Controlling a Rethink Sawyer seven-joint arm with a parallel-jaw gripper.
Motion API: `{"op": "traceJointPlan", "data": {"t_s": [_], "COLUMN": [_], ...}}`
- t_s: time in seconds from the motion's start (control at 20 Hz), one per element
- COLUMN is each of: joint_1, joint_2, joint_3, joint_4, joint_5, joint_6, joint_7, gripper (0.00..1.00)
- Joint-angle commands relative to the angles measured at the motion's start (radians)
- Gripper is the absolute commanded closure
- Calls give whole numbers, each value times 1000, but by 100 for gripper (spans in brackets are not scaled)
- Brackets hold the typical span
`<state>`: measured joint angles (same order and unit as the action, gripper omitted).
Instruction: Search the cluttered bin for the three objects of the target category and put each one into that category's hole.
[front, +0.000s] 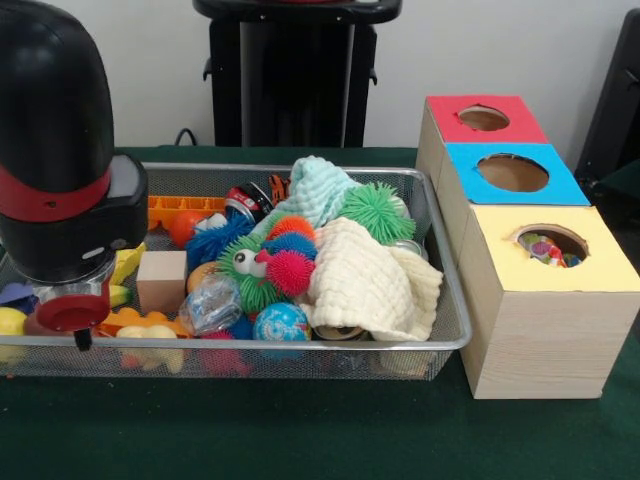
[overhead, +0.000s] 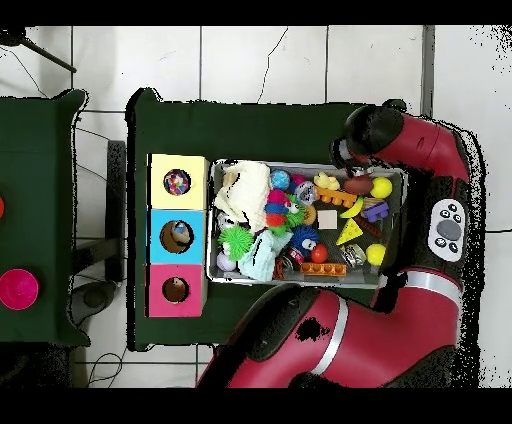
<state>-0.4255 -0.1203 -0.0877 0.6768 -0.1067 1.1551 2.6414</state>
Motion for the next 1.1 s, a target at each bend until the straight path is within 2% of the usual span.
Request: {"op": "traceJointPlan", "data": {"t_s": [0.05, 0.2, 0.35, 0.5, 0.7, 1.1], "joint_1": [-38, -64, -56, -41, -6, 55], "joint_2": [-55, -10, 4, -50, -143, -238], "joint_3": [101, 135, 128, 113, 93, 79], "joint_4": [69, 14, 4, 87, 248, 367], "joint_5": [4, 35, 38, 51, 70, 122], "joint_6": [68, 113, 106, 103, 29, 33], "joint_7": [-273, -237, -185, -139, -61, 63], "gripper": [100, 100, 100, 100, 100, 100]}}
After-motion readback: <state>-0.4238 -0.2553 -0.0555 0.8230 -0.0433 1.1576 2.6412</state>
